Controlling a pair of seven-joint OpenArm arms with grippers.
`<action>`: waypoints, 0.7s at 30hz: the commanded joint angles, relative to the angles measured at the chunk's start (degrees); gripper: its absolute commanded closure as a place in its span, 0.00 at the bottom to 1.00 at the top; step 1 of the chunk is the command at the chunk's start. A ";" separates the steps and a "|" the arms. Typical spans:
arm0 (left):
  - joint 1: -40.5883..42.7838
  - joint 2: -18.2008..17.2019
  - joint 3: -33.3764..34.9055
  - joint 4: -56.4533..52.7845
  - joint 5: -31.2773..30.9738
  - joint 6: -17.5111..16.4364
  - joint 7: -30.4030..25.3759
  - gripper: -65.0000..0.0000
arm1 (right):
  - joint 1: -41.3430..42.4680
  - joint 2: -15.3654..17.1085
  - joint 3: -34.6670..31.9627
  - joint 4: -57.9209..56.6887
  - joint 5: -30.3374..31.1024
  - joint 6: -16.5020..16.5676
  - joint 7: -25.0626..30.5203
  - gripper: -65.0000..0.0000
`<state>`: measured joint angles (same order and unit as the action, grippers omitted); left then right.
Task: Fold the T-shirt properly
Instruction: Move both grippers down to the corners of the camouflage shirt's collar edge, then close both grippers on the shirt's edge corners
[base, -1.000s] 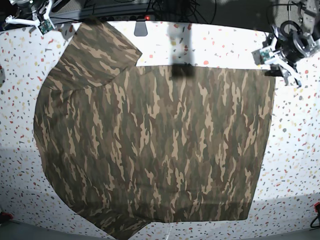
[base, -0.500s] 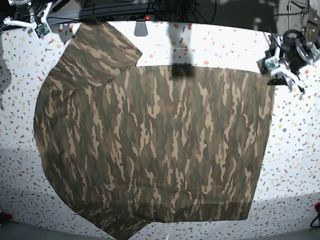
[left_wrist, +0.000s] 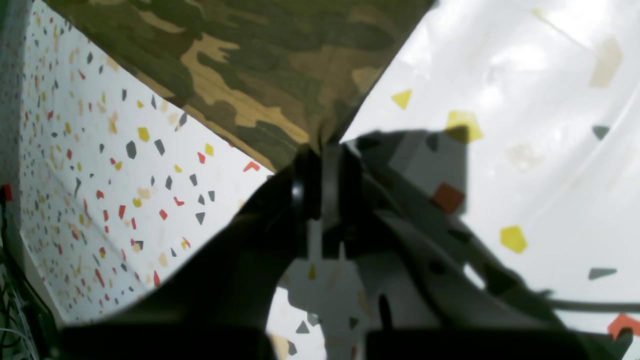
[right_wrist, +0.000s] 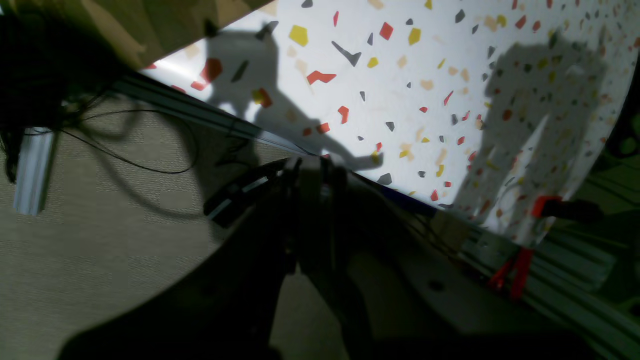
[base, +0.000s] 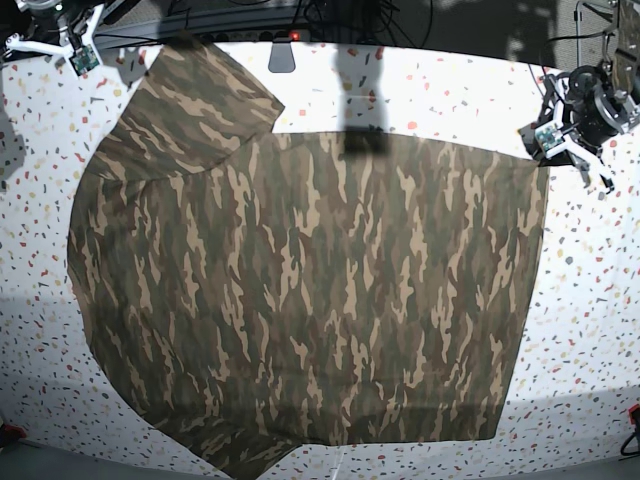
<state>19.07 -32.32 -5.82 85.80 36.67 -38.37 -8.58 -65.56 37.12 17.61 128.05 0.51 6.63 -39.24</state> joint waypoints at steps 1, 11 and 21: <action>0.02 -0.44 -0.33 0.37 0.83 0.17 1.03 1.00 | -0.48 0.55 0.39 0.96 -0.57 -0.66 0.72 0.93; -0.20 4.87 -0.33 0.44 0.87 0.98 0.94 1.00 | -0.46 0.68 0.37 0.92 -5.35 6.01 11.17 0.48; -0.15 5.16 -0.33 0.44 0.85 1.95 1.01 1.00 | 6.29 5.44 0.37 0.31 -17.07 14.64 14.36 0.48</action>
<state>18.87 -26.52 -5.93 85.76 37.50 -36.16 -7.38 -58.92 41.85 17.58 127.81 -16.29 21.87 -25.36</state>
